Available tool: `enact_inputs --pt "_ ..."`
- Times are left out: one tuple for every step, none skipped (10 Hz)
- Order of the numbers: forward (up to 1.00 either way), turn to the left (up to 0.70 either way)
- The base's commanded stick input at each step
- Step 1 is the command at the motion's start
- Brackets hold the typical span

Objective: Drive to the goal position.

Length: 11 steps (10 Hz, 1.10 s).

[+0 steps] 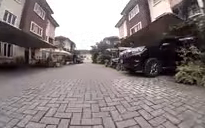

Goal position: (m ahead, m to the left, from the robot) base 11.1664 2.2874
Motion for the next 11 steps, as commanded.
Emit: enact_inputs --pt "0.7 0.0" --pt "0.7 0.0" --pt "0.7 0.0" --pt "0.7 0.0" --pt "0.7 0.0" --pt "0.7 0.0" --pt "0.7 0.0" --pt "0.7 0.0" --pt "0.7 0.0" --pt "0.7 0.0" --pt "0.7 0.0"
